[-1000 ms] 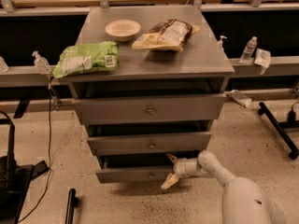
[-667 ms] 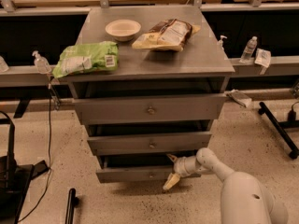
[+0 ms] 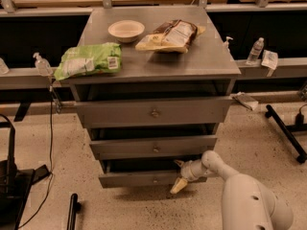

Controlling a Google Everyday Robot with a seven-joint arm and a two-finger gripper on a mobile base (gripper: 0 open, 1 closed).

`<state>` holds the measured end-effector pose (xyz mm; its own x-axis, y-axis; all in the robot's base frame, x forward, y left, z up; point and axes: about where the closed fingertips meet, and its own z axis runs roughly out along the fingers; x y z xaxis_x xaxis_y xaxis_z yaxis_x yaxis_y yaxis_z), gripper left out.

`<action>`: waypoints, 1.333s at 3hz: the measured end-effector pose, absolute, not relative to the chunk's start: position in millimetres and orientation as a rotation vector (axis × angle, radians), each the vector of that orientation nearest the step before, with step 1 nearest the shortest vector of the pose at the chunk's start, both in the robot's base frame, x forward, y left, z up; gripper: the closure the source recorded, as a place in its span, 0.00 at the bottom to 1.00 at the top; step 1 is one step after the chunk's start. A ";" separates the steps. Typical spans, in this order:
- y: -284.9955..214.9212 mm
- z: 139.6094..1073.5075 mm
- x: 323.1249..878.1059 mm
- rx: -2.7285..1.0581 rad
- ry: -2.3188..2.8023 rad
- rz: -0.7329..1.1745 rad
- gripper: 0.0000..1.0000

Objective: Open bottom drawer

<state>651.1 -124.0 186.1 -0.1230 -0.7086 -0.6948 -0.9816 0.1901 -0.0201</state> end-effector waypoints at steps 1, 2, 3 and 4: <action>-132.0 177.7 652.8 -1.601 1.934 0.573 0.33; -136.3 176.3 651.5 -1.622 1.938 0.573 0.64; -133.9 182.6 642.0 -1.646 1.905 0.647 0.87; -119.5 189.3 625.8 -1.667 1.834 0.772 0.92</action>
Offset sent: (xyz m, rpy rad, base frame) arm 0.0021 -0.0213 -0.0078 -0.0902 0.0128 0.0105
